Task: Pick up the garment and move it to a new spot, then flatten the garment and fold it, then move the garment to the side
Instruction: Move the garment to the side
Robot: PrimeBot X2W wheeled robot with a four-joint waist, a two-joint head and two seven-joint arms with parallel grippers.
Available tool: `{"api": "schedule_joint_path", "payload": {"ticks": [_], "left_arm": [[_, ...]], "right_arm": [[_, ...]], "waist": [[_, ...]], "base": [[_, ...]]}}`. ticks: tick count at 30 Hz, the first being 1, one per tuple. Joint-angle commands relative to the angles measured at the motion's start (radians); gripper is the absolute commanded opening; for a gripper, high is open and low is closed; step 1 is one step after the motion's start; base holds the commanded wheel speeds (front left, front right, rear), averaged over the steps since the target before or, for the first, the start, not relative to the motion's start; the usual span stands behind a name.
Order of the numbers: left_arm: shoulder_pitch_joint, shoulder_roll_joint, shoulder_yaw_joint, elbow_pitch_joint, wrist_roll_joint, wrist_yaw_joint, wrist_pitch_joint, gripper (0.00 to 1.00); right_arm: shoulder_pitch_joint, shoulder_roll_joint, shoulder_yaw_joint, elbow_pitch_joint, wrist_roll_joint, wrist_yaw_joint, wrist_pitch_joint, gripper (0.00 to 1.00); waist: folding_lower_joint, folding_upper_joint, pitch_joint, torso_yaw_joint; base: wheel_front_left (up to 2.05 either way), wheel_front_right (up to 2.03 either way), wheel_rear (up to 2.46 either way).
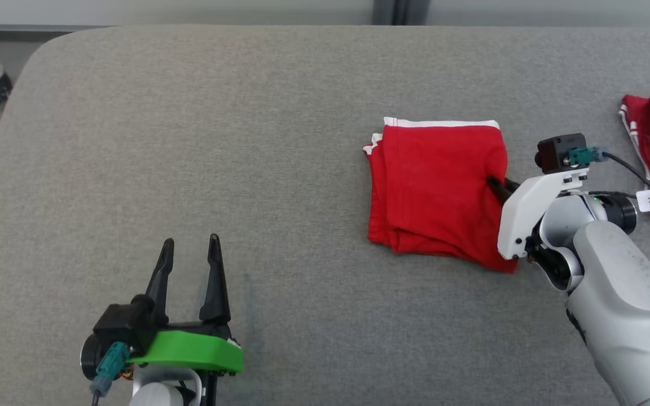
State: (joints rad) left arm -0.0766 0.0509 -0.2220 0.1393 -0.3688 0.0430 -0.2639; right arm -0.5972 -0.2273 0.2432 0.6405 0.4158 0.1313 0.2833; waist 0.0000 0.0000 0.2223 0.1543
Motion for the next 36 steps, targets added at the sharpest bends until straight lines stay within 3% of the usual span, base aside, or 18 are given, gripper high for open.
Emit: {"api": "schedule_joint_path", "payload": {"ticks": [1, 9, 17, 22, 29, 36], "left_arm": [[-0.025, 0.001, 0.001, -0.007, 0.001, -0.002, 0.000, 1.00], [-0.058, 0.015, -0.012, -0.020, 0.030, -0.007, 0.001, 1.00], [-0.090, 0.033, -0.028, -0.032, 0.045, -0.011, 0.022, 1.00], [-0.098, 0.040, -0.037, -0.037, 0.046, -0.010, 0.029, 1.00], [-0.084, 0.038, -0.051, -0.042, 0.040, -0.007, 0.028, 1.00], [-0.056, 0.029, -0.060, -0.032, 0.025, -0.001, 0.019, 1.00]], "right_arm": [[-0.012, -0.016, 0.013, -0.016, -0.005, -0.001, -0.011, 0.00], [-0.009, -0.066, 0.039, -0.098, 0.010, -0.001, -0.040, 0.00], [0.007, -0.042, 0.042, -0.166, 0.012, -0.001, -0.059, 0.00], [0.007, -0.021, 0.035, -0.168, 0.001, -0.001, -0.070, 0.00], [-0.032, -0.035, 0.019, -0.155, -0.036, -0.001, -0.098, 0.00], [-0.083, -0.106, 0.041, -0.188, -0.084, -0.001, -0.059, 0.00]], "waist": [[0.0000, 0.0000, 0.028, -0.097], [0.0000, 0.0000, 0.076, -0.289], [0.0000, 0.0000, 0.123, -0.408], [0.0000, 0.0000, 0.128, -0.418], [0.0000, 0.0000, 0.104, -0.380], [0.0000, 0.0000, 0.058, -0.327]], "base": [[0.00, 0.00, 0.00], [0.00, 0.00, 0.00], [0.00, 0.00, 0.00], [0.00, 0.00, 0.00], [0.00, 0.00, 0.00], [0.00, 0.00, 0.00]]}}
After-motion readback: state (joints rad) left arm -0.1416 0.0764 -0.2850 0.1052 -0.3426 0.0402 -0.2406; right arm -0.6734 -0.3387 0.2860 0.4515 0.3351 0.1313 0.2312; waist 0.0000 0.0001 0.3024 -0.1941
